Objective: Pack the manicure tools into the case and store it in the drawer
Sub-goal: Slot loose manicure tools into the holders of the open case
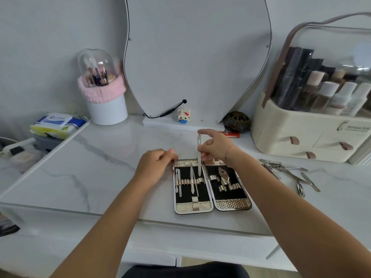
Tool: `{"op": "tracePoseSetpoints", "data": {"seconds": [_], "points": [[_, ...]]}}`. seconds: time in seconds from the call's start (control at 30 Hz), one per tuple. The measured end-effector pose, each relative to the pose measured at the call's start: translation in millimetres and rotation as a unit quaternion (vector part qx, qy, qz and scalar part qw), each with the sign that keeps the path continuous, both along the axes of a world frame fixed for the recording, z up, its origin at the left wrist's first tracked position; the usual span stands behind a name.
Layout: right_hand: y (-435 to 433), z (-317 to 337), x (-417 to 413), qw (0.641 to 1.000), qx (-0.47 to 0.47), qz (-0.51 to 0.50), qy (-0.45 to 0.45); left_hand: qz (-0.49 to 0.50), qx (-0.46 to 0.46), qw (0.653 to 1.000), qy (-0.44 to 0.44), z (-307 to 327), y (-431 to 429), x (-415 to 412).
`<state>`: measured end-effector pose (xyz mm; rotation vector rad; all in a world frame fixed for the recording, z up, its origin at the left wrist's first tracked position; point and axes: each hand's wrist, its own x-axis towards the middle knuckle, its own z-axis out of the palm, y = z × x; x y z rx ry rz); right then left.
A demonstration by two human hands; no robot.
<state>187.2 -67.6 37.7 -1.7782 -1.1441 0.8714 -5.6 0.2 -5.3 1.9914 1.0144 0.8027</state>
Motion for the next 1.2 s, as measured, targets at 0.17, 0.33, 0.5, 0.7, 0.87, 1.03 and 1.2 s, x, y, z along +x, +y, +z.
{"op": "tracePoseSetpoints", "data": {"seconds": [0.17, 0.33, 0.5, 0.7, 0.87, 1.03, 1.2], "points": [[3, 1, 3, 0.998, -0.025, 0.051, -0.027, -0.003, 0.000, 1.000, 0.003, 0, 0, 1], [0, 2, 7, 0.996, -0.042, 0.067, -0.029, 0.000, -0.003, 1.000, 0.002, 0, 0, 1], [1, 2, 7, 0.996, -0.054, 0.054, -0.040, -0.002, -0.010, 1.000, -0.005, -1, -1, 1], [9, 0, 1, 0.985, -0.090, 0.037, -0.144, 0.002, -0.015, 1.000, -0.006, -1, -1, 1], [12, 8, -7, 0.952, -0.087, 0.079, -0.283, -0.001, -0.015, 1.000, -0.005, -1, -1, 1], [1, 6, -6, 0.946, -0.063, 0.112, -0.297, 0.001, -0.016, 1.000, -0.011, -1, -1, 1], [-4, -2, -5, 0.950, -0.041, 0.100, -0.292, -0.002, -0.009, 1.000, -0.009, 0, -1, 1]]}}
